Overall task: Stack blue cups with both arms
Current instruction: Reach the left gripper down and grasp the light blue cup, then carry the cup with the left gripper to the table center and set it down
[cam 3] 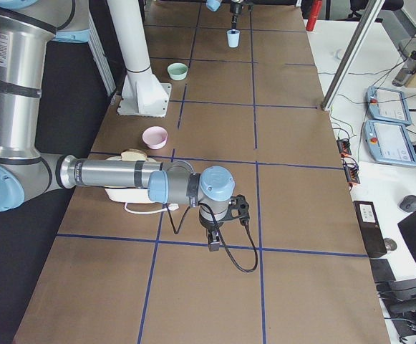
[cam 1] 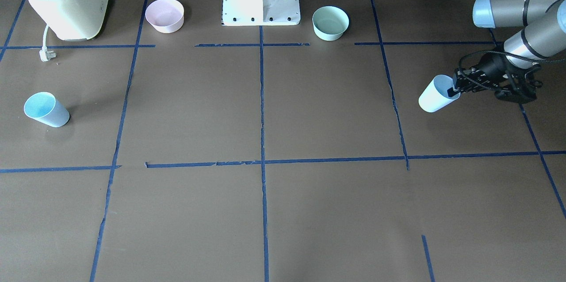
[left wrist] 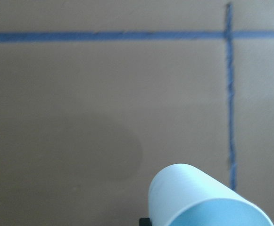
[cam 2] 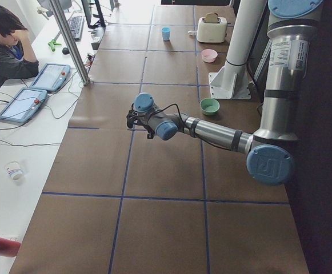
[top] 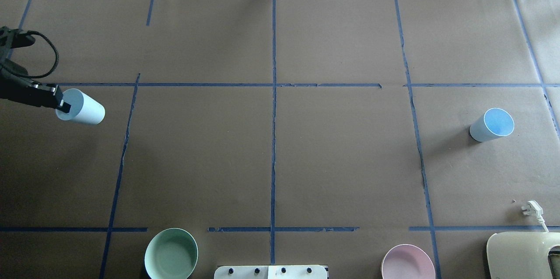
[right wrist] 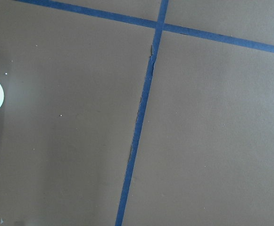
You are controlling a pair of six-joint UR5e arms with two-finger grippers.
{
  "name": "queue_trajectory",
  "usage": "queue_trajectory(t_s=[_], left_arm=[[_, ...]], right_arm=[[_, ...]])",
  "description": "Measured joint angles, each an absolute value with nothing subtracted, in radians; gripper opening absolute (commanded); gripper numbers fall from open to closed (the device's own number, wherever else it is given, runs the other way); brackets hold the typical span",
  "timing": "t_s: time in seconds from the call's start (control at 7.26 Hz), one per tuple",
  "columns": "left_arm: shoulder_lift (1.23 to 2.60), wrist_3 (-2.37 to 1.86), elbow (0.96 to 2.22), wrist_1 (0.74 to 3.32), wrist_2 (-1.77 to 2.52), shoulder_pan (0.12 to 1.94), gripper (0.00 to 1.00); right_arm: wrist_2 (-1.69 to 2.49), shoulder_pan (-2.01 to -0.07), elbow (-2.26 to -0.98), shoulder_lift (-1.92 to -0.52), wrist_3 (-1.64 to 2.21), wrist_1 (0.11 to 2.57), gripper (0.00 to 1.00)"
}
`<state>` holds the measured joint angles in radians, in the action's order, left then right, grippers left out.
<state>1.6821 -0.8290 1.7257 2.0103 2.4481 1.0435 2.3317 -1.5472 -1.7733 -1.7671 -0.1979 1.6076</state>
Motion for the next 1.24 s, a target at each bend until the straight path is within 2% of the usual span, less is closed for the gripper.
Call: queue_trajectory(t_s=[0.41, 0.69, 0.96, 1.24], left_arm=[[1.954, -1.156, 1.721, 1.876, 2.369, 0.840, 0.00], [2.169, -1.304, 1.700, 1.692, 2.212, 0.693, 0.00], [2.295, -1.382, 1.645, 1.628, 2.092, 0.585, 0.00], [2.357, -1.401, 1.572, 1.627, 2.041, 0.545, 0.08]], right_arm=[[2.332, -1.547, -1.773, -1.767, -0.198, 1.608, 1.00], [2.333, -1.547, -1.772, -1.767, -0.198, 1.608, 1.00], [2.333, -1.547, -1.769, -1.767, -0.198, 1.609, 1.00], [2.333, -1.548, -1.767, -1.767, -0.198, 1.609, 1.00]])
